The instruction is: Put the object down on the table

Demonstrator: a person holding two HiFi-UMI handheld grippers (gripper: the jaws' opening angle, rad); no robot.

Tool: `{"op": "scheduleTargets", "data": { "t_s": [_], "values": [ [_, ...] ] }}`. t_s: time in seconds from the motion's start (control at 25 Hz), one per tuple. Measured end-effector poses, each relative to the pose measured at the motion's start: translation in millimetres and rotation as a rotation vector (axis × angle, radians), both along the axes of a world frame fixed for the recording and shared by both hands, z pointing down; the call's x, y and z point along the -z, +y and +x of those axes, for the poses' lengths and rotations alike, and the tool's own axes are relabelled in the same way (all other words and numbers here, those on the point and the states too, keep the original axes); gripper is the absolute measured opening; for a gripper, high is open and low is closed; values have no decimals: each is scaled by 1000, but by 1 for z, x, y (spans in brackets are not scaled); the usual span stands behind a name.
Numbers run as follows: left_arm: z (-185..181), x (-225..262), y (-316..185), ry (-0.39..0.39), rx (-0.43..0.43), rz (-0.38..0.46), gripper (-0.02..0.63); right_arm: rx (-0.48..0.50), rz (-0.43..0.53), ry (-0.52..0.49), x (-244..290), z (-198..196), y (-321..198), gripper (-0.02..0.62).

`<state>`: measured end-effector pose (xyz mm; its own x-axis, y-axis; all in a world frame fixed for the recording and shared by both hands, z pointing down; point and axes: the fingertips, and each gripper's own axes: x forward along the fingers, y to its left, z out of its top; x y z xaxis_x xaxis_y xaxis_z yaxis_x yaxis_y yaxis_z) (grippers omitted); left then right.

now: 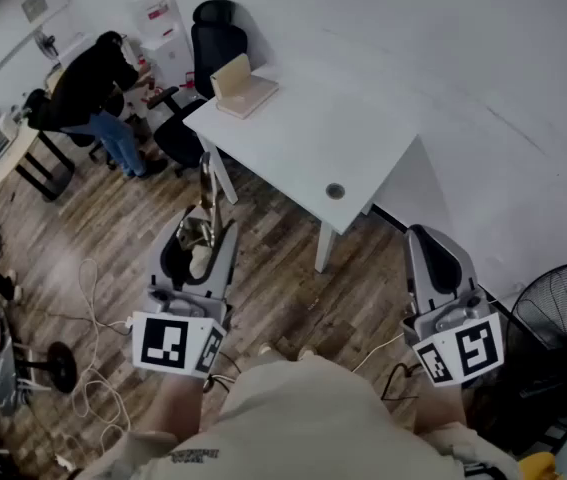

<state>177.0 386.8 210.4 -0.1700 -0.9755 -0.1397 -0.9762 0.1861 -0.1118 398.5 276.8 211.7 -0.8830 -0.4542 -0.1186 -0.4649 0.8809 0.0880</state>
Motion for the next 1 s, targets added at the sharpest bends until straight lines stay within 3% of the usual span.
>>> {"op": "scheduleTargets", "data": {
  "t_s": [0.36,0.68,1.0],
  "values": [
    [5,-9,-8,21,-10,-19,232,10,-52,-33,-6,2,-13,22],
    [11,-13,-14,51,-23,-43,232,25,-119,18,-27,2,-23,21],
    [-3,-11,-17,57,2,-48,231,85,-137,7,-29,-21,-26,22]
  ]
}}
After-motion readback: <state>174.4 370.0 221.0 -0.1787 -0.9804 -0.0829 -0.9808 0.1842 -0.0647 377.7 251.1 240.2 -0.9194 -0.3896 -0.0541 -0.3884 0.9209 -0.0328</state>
